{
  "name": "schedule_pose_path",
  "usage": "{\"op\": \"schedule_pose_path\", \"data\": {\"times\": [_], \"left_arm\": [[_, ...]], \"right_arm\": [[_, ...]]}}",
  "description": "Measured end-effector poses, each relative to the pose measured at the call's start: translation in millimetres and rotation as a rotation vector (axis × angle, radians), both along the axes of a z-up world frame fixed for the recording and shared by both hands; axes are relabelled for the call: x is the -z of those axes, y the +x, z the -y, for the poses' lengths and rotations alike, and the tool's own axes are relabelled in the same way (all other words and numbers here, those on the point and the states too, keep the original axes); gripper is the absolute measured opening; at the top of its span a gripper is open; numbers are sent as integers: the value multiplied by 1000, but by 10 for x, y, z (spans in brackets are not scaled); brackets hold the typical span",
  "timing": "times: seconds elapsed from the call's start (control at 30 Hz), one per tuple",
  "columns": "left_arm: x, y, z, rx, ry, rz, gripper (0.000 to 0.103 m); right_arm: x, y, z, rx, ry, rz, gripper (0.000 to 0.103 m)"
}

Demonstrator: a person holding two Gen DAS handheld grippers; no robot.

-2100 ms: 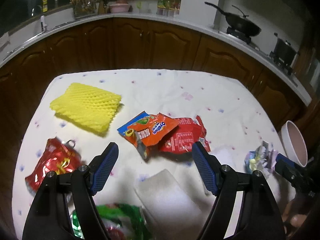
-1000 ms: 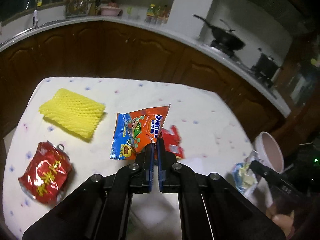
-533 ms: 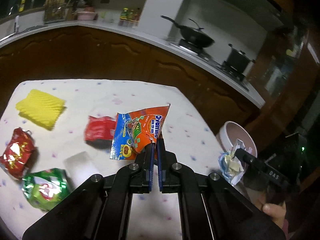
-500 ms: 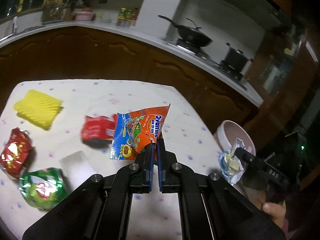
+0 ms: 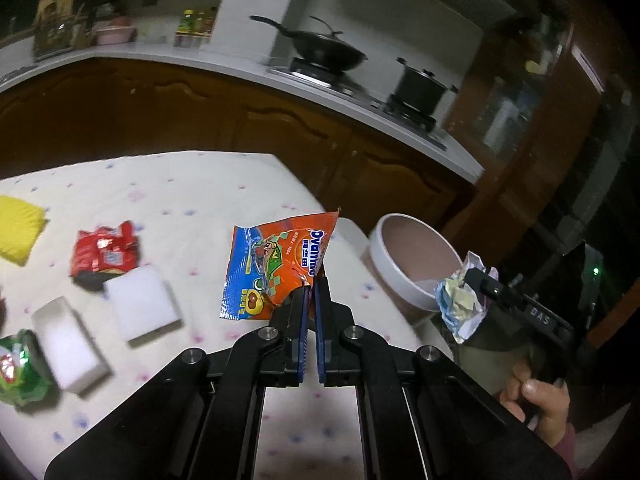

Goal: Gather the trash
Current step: 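Carry both wrappers over the white bin and open both tools to drop them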

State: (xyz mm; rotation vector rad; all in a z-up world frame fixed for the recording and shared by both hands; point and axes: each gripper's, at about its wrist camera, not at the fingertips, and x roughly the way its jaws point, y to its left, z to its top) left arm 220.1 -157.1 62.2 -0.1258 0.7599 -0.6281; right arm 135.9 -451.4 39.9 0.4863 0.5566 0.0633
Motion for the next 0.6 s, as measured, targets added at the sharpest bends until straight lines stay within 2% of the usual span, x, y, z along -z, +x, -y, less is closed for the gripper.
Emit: {"op": "schedule_pose_path", "data": {"times": [0.6], "left_arm": [[-101, 79, 1263, 242, -2, 26, 3]], "right_arm": [[46, -92, 867, 164, 0, 11, 29]]}}
